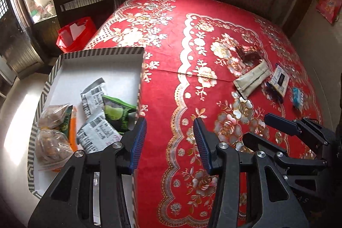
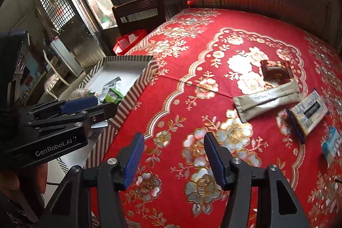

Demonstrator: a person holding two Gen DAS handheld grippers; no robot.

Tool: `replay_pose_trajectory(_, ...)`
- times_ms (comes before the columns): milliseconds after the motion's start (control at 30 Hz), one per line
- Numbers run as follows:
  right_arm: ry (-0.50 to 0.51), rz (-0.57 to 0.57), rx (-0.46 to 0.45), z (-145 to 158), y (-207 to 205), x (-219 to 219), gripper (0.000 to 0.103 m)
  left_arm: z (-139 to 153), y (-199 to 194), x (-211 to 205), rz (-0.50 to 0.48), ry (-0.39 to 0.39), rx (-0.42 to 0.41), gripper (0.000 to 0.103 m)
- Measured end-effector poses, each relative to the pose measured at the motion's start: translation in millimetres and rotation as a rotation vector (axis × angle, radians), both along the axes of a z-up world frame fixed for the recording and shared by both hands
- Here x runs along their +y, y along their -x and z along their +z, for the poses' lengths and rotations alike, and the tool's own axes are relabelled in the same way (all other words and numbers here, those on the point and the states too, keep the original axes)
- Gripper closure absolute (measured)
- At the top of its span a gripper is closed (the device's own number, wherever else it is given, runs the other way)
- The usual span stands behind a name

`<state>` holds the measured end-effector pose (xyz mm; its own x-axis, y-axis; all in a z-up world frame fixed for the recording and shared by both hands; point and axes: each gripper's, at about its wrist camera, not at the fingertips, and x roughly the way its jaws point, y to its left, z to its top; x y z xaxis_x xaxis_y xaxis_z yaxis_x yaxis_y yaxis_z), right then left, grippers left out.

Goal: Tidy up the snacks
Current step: 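Move both grippers back over the remaining snacks, then grasp the beige long pack with the left gripper while the right grasps the white biscuit bar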

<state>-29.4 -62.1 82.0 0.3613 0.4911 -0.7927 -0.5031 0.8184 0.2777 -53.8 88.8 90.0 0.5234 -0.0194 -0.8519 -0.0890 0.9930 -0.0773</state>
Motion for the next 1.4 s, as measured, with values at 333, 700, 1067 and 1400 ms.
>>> replay_pose_trajectory(333,-0.003,-0.195,0.054,-18,-8,-97,0.043,-15,-38,-69,-0.23,0.084,0.079,0.058)
replay_pose_trajectory(700,-0.028,-0.302,0.081,-29,-17,-146,0.043,-45,-110,-144,-0.489,0.039,0.172,0.058)
replay_pose_trajectory(1067,-0.017,-0.361,0.109,-42,-32,-166,0.043,-64,-159,-169,-0.589,-0.052,0.144,0.049)
replay_pose_trajectory(1400,-0.013,-0.373,0.115,-45,-47,-165,0.043,-77,-171,-176,-0.585,-0.085,0.133,0.055)
